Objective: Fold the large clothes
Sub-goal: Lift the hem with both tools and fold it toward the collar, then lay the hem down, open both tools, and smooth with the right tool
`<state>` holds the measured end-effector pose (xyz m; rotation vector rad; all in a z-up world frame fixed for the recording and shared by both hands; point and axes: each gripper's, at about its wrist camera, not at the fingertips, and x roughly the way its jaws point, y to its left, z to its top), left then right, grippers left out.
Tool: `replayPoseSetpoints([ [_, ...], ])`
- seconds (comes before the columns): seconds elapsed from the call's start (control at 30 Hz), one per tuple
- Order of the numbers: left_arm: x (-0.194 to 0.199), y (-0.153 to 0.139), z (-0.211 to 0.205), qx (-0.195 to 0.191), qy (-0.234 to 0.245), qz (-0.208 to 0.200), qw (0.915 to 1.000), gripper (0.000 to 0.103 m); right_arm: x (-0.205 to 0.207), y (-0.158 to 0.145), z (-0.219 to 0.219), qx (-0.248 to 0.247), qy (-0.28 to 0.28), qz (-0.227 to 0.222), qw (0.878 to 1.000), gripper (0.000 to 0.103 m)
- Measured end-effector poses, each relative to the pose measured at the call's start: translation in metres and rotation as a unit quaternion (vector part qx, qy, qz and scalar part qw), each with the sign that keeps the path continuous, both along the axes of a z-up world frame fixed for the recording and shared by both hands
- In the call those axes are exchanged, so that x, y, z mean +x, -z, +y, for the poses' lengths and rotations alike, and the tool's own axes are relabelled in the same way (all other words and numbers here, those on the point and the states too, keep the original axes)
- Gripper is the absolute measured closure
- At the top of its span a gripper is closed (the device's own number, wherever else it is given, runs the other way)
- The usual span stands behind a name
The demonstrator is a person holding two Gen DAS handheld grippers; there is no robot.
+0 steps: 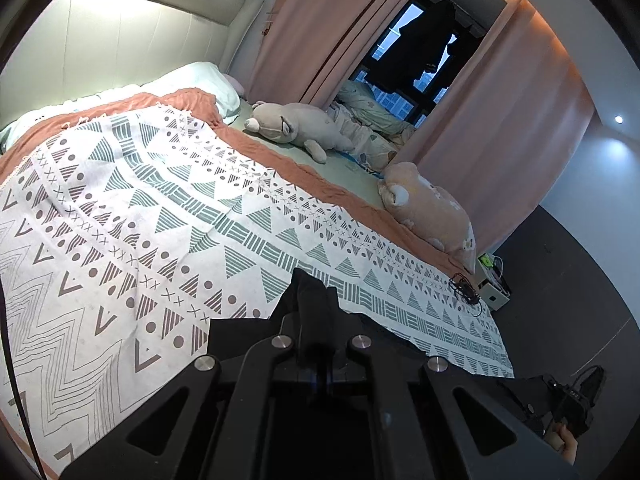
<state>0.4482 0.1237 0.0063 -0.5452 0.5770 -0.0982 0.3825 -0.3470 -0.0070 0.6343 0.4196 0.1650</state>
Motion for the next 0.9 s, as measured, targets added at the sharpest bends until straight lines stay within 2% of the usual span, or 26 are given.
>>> replayPoseSetpoints([
  [0.33, 0.064, 0.078, 0.002, -0.002, -0.015, 0.076, 0.9970, 0.098, 0.071, 0.038, 0.009, -0.002, 0.003, 0.061, 0.998, 0.103],
  [0.5, 0.090, 0.100, 0.001, -0.016, -0.014, 0.102, 0.9946, 0.098, 0.102, 0.046, 0.015, -0.011, 0.014, 0.090, 0.996, 0.103],
  [0.6, 0.104, 0.110, -0.001, -0.015, -0.022, 0.138, 0.9901, 0.090, 0.112, 0.049, 0.020, -0.006, 0.014, 0.089, 0.996, 0.100],
  [0.67, 0.111, 0.114, -0.004, -0.007, -0.026, 0.157, 0.9873, 0.087, 0.114, 0.048, 0.021, -0.006, 0.014, 0.077, 0.997, 0.088],
  [0.7, 0.111, 0.114, -0.006, -0.006, -0.023, 0.153, 0.9880, 0.085, 0.115, 0.048, 0.022, -0.011, 0.017, 0.074, 0.997, 0.064],
  [0.73, 0.111, 0.114, -0.009, 0.001, -0.023, 0.150, 0.9883, 0.078, 0.114, 0.047, 0.022, -0.015, 0.020, 0.071, 0.997, 0.024],
  [0.77, 0.110, 0.112, -0.011, 0.009, -0.022, 0.149, 0.9885, 0.070, 0.111, 0.046, 0.022, -0.017, 0.022, 0.065, 0.998, 0.012],
  [0.8, 0.110, 0.111, -0.012, 0.013, -0.020, 0.148, 0.9888, 0.042, 0.108, 0.048, 0.020, -0.018, 0.024, 0.059, 0.998, 0.011],
  [0.83, 0.108, 0.110, -0.013, 0.011, -0.013, 0.143, 0.9896, 0.006, 0.105, 0.048, 0.019, -0.020, 0.024, 0.058, 0.998, 0.011],
  [0.87, 0.106, 0.109, -0.013, 0.007, -0.008, 0.137, 0.9905, 0.000, 0.102, 0.049, 0.017, -0.021, 0.023, 0.060, 0.998, 0.011],
  [0.9, 0.104, 0.107, -0.013, 0.004, -0.006, 0.131, 0.9913, 0.000, 0.098, 0.049, 0.017, -0.021, 0.023, 0.061, 0.998, 0.011],
])
